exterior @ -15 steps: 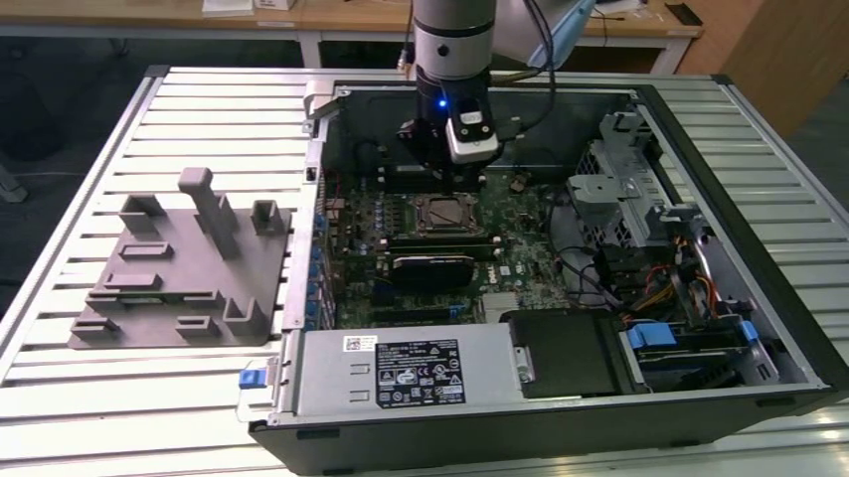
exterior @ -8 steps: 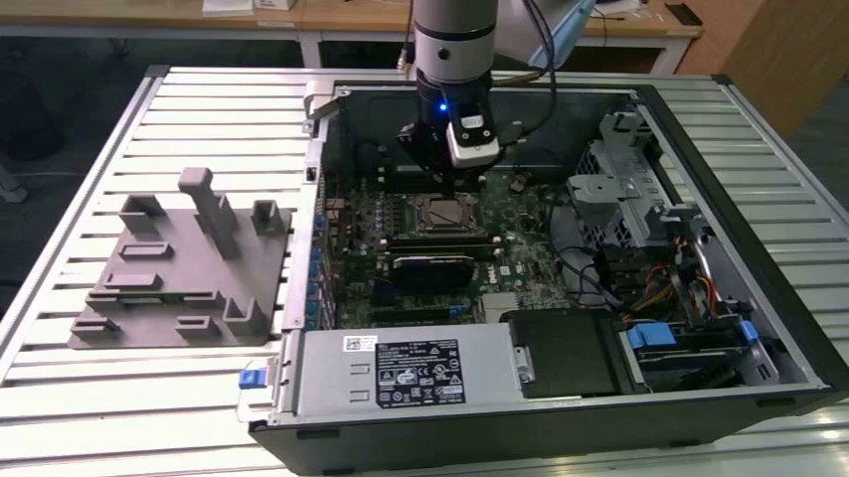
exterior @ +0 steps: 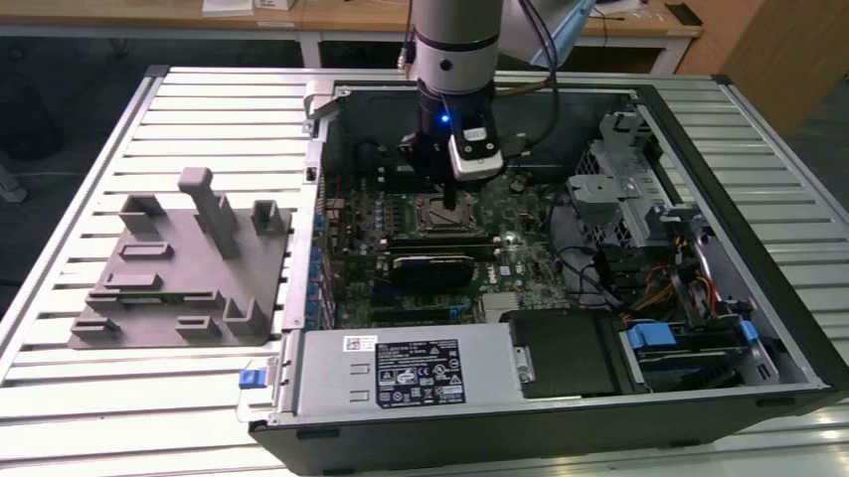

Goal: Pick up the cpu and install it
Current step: 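Install the second cpu locking lever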

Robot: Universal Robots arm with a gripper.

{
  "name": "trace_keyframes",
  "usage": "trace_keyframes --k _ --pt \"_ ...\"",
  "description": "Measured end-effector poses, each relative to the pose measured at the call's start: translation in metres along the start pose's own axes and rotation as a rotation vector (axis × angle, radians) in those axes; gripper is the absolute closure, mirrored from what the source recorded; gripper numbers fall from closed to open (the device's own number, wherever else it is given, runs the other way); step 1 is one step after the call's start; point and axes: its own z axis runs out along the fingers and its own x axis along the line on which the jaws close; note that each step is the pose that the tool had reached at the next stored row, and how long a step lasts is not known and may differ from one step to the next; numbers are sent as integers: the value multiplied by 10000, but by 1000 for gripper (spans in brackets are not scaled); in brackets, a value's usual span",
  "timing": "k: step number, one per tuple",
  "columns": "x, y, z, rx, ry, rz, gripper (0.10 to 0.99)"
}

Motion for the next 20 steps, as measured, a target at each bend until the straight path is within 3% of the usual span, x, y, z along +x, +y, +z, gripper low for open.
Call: trace_keyframes --k 9,20 --pt "-70 -167 11 1 0 -3 980" --pt "-47 -197 90 -87 14 -887 980"
